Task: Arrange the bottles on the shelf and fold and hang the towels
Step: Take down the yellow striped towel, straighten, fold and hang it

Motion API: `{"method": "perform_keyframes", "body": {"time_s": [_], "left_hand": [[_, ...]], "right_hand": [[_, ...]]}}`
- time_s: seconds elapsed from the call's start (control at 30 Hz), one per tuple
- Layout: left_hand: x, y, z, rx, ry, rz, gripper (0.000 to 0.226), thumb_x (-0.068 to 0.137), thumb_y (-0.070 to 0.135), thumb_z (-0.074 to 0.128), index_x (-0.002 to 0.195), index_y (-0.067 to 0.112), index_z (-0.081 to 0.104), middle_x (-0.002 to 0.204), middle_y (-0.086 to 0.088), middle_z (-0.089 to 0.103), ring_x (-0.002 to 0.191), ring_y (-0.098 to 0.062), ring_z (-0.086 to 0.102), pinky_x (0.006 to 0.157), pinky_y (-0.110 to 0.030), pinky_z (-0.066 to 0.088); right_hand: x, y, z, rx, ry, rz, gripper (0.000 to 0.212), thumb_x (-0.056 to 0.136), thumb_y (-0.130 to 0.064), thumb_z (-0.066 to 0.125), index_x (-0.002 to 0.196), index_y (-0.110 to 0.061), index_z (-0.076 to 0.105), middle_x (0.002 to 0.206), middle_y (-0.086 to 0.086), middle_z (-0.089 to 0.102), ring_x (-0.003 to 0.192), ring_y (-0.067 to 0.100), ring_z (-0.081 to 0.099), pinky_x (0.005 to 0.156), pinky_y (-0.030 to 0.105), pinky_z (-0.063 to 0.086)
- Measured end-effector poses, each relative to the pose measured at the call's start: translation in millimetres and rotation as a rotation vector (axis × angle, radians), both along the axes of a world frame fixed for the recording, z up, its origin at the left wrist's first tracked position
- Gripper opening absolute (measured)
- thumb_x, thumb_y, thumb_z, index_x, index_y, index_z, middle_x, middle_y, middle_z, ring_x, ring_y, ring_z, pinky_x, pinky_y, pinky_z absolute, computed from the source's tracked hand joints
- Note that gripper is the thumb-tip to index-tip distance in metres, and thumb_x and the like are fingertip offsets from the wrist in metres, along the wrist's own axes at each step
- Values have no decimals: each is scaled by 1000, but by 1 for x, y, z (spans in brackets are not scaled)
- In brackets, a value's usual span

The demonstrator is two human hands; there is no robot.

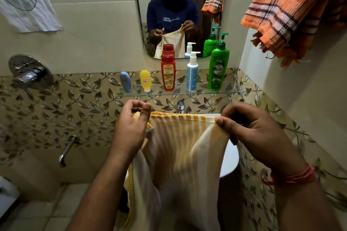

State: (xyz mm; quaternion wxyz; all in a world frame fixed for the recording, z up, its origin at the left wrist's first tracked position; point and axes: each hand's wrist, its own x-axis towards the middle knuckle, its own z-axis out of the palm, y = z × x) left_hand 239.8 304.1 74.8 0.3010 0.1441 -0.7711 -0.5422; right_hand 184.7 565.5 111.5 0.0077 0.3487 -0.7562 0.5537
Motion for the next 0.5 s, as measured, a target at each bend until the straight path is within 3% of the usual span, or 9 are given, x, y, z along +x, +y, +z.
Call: {"method": "perform_keyframes", "body": {"time_s": [0.1, 0.2, 0.27, 0.4, 0.5], "left_hand": [[-1, 10, 5, -15, 22, -8, 42, 92, 57, 39, 111, 24, 56, 103, 18, 58, 85, 19, 54, 69, -17, 42], [-3, 29, 7, 77, -5, -57, 51, 88, 60, 27, 110, 26, 56, 106, 21, 54, 95, 10, 51, 65, -16, 44], [-7, 40, 6, 154, -28, -87, 55, 85, 66, 25, 105, 27, 58, 108, 12, 58, 101, -3, 55, 61, -12, 48], [-16, 49, 3, 225, -43, -120, 56, 87, 72, 24, 97, 30, 60, 105, 1, 65, 109, -22, 61, 94, -43, 51], [-18, 55, 2, 218, -30, -189, 52, 85, 75, 26, 95, 37, 60, 107, -2, 66, 108, -23, 63, 98, -53, 51]], "right_hand": [[0, -7, 1, -35, -105, 19, 4, 90, -21, 67, 87, -18, 67, 71, 13, 59, 55, 23, 55, 48, 34, 48], [4, -20, 2, -155, -220, 44, 5, 90, -8, 66, 92, -11, 70, 70, 19, 58, 56, 27, 57, 50, 35, 52], [8, -31, 1, -237, -376, 124, 11, 84, -5, 67, 94, -1, 70, 71, 17, 65, 60, 28, 65, 57, 36, 59], [12, -48, -3, -189, -544, 314, 21, 85, 13, 60, 104, 6, 66, 87, 21, 73, 81, 29, 73, 75, 32, 62], [13, -60, -4, -69, -407, 227, 18, 87, 9, 63, 99, -1, 71, 84, 15, 74, 76, 24, 73, 72, 31, 62]]}}
